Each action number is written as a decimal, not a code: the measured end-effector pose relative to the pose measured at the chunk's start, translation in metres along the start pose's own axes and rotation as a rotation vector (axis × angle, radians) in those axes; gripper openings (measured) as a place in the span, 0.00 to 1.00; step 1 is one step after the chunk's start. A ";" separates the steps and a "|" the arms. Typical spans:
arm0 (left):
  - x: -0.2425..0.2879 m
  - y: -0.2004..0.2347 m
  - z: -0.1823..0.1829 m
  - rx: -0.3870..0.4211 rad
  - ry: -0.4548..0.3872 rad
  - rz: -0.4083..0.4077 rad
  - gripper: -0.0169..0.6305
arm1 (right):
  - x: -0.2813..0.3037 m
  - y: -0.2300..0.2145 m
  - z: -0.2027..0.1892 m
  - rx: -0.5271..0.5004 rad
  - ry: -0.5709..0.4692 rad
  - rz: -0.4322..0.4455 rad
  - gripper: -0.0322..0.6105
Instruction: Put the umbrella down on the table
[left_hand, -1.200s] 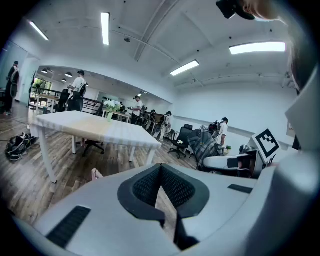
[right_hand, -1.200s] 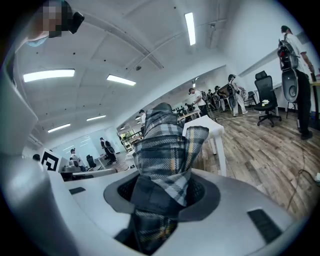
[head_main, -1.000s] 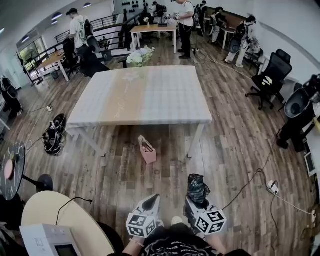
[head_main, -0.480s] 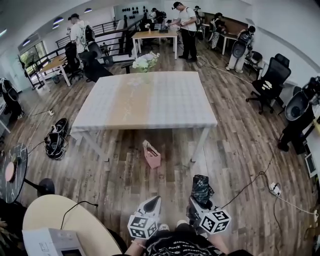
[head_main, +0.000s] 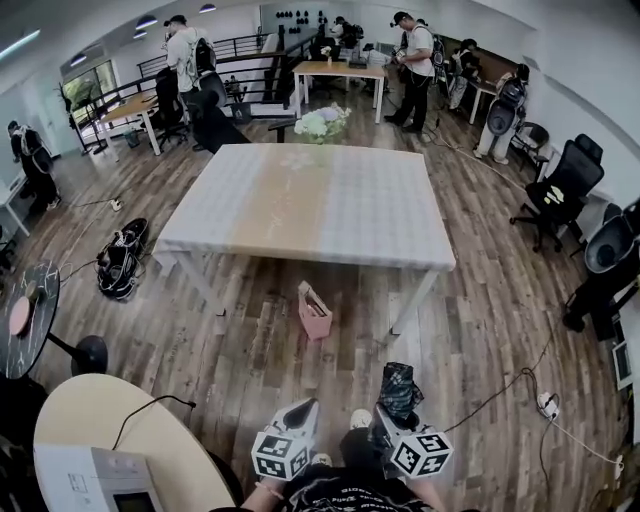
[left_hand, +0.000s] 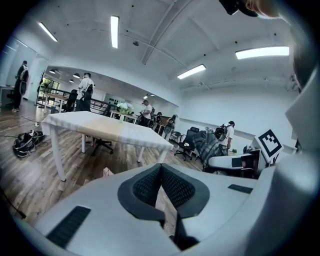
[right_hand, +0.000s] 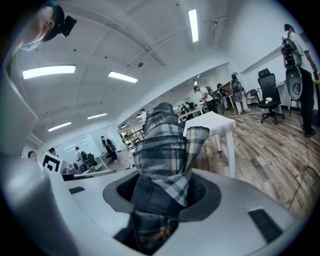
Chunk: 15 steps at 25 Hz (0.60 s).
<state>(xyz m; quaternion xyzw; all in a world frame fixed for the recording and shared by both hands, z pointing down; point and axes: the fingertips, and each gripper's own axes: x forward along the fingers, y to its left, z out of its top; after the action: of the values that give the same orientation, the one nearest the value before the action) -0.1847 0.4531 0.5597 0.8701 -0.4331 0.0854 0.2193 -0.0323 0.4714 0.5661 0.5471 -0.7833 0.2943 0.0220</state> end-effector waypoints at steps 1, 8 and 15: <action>0.006 0.002 0.000 0.009 0.005 0.008 0.05 | 0.007 -0.002 0.002 -0.019 0.012 0.009 0.36; 0.070 -0.007 0.022 0.033 0.029 0.002 0.06 | 0.056 -0.035 0.034 -0.068 0.059 0.070 0.36; 0.140 -0.022 0.053 0.046 0.011 0.002 0.06 | 0.089 -0.093 0.080 -0.081 0.058 0.085 0.36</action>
<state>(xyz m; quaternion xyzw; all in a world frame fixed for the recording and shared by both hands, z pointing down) -0.0843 0.3400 0.5533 0.8740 -0.4307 0.1002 0.2016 0.0364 0.3361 0.5721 0.5033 -0.8162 0.2786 0.0544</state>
